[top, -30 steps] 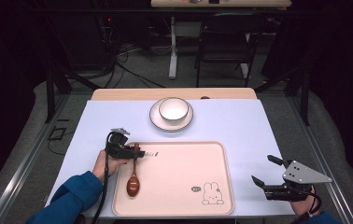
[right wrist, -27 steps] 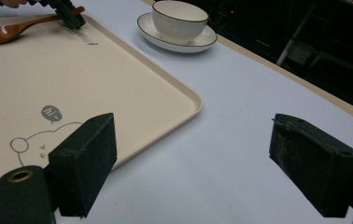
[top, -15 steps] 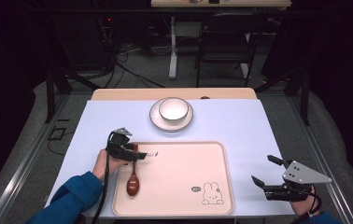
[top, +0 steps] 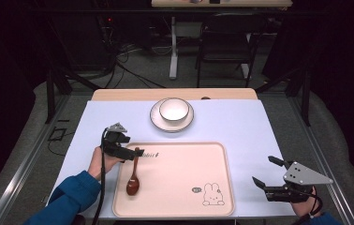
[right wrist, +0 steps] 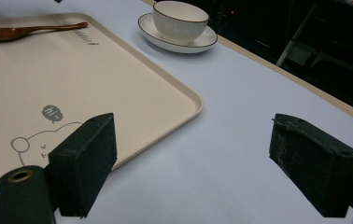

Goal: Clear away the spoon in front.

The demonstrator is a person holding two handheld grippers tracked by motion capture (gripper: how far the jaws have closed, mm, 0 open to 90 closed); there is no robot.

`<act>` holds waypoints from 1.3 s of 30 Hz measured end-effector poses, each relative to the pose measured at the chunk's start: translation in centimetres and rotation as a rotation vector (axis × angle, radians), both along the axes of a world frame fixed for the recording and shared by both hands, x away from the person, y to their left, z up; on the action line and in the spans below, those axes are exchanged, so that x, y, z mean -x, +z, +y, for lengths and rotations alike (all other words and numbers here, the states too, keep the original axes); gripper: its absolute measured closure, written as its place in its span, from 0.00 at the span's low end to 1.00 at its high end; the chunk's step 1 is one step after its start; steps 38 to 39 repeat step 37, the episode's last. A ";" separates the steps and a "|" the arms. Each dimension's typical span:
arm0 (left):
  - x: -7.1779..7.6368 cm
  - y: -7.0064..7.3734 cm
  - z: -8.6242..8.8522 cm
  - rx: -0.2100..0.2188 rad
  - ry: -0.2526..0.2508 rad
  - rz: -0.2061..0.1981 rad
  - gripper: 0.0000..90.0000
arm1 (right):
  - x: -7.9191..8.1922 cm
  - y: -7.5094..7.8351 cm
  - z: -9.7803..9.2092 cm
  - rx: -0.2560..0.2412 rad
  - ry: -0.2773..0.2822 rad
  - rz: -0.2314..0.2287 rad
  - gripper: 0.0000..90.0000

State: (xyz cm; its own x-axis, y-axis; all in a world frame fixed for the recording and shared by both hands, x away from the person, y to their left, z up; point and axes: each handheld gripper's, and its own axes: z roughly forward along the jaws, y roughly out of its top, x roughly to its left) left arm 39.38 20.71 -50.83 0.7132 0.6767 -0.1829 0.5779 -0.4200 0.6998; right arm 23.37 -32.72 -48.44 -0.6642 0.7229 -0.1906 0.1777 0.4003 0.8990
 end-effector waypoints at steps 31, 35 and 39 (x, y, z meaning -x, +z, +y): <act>10.6 5.2 3.7 0.029 0.079 -0.268 0.07 | 0.0 0.0 0.0 0.002 -0.001 0.001 0.16; 12.1 4.3 4.2 0.018 0.099 -0.276 0.06 | 0.0 -0.1 0.0 0.001 -0.001 0.003 0.16; 12.7 3.9 4.3 0.008 0.105 -0.279 0.05 | 0.0 -0.1 0.0 0.003 -0.002 0.004 0.16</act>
